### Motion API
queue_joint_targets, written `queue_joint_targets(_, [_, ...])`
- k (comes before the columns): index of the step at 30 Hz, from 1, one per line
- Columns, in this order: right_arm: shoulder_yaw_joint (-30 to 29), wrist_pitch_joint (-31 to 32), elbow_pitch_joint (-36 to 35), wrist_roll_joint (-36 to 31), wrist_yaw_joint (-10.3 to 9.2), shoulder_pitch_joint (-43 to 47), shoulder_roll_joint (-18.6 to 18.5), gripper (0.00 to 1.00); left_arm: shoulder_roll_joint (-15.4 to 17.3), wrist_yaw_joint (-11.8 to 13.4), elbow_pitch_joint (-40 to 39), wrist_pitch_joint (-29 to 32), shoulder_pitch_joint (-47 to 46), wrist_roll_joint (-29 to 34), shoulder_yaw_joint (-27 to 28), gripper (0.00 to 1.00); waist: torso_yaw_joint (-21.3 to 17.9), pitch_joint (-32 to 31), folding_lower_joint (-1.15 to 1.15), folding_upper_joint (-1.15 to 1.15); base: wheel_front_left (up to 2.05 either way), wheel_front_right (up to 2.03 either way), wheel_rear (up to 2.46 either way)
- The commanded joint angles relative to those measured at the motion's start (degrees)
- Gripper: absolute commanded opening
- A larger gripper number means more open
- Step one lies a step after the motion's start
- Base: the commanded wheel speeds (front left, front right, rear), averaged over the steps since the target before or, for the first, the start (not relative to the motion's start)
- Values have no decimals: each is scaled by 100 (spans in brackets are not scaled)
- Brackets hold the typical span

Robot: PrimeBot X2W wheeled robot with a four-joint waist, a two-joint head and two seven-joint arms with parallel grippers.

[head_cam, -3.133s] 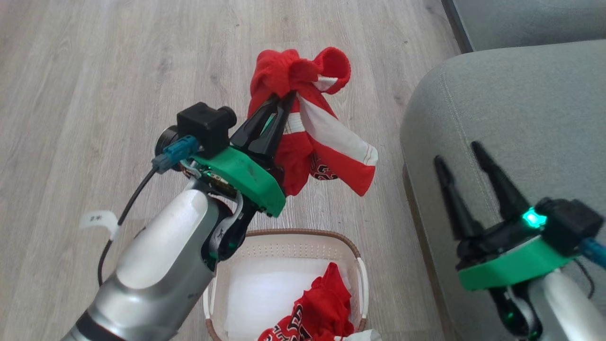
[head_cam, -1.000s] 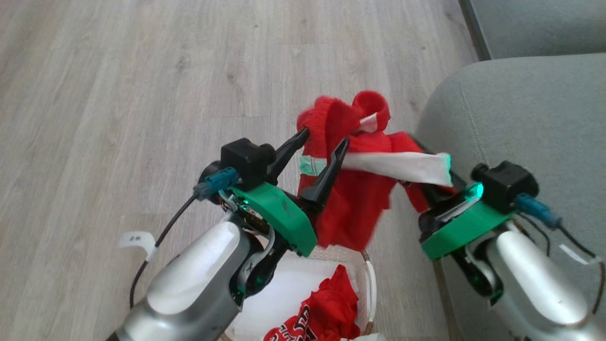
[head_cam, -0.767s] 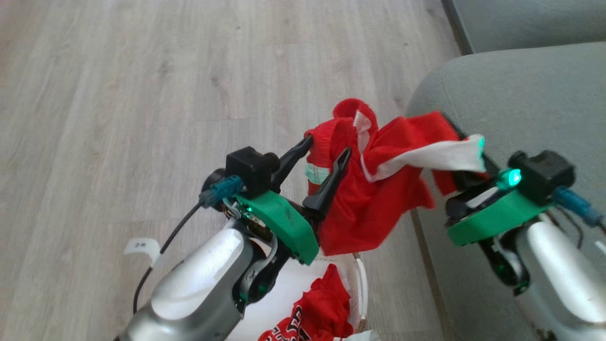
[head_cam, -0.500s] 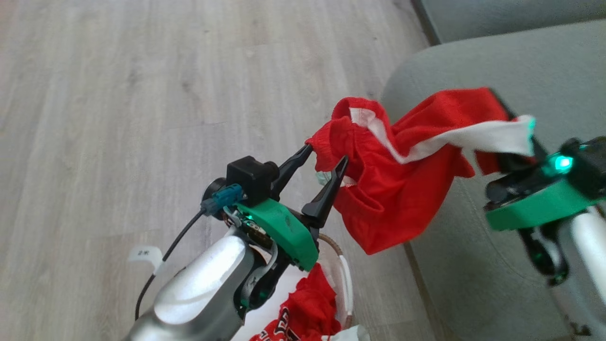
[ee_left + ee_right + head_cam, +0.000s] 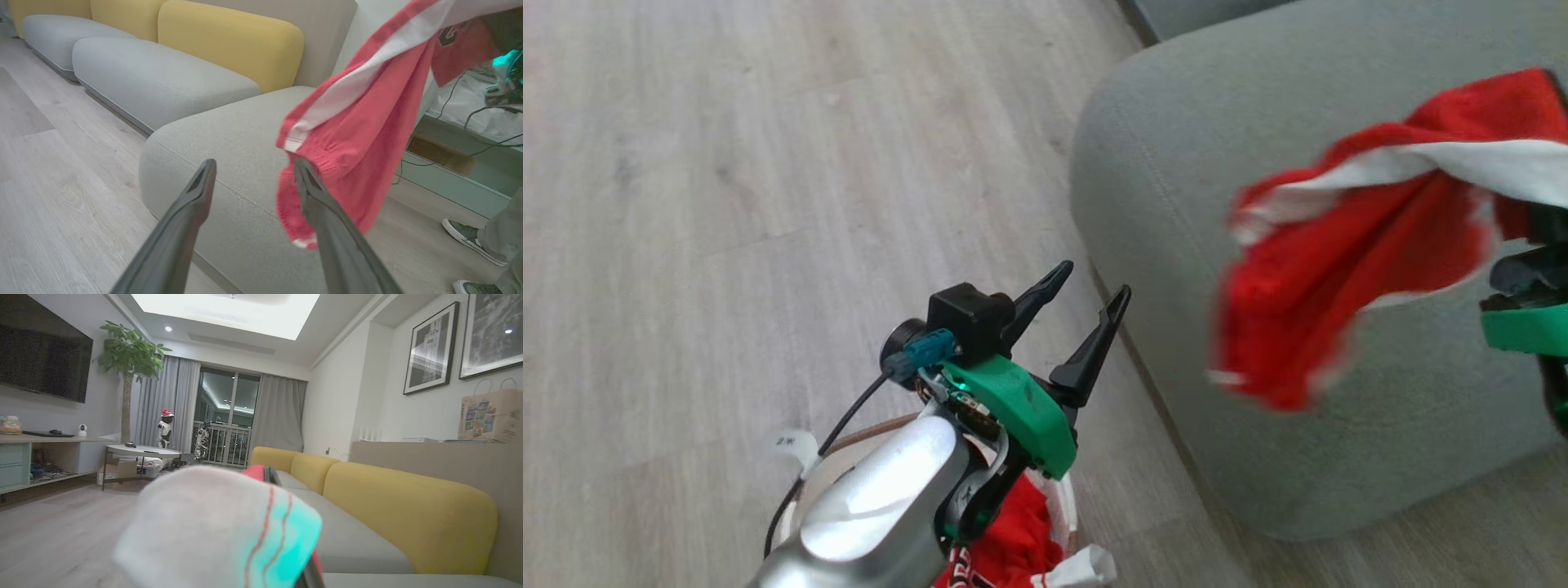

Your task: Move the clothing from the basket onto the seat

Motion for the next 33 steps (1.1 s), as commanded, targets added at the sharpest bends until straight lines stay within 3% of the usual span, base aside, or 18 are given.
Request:
queue_joint_targets(1, [-16, -31, -235, -37, -1, -72, -144, 0, 20, -25, -134, -67, -351, 56, 196, 100, -201, 44, 0, 0, 0, 0, 0])
queue_joint_targets(13, [-352, -31, -633, -91, -1, 42, -130, 0, -23, -39, 89, -245, -551, 191, 127, 100, -1002, 199, 0, 0, 0, 0, 0])
queue_joint_targets(23, [-322, -31, -600, -18, -1, 198, -74, 0, -45, -7, 237, -346, -641, 293, 64, 100, -1215, 254, 0, 0, 0, 0, 0])
queue_joint_targets(33, [-180, -31, -511, 61, -1, -16, -198, 0, -79, 25, 362, -380, -793, 411, -27, 100, -1140, 406, 0, 0, 0, 0, 0])
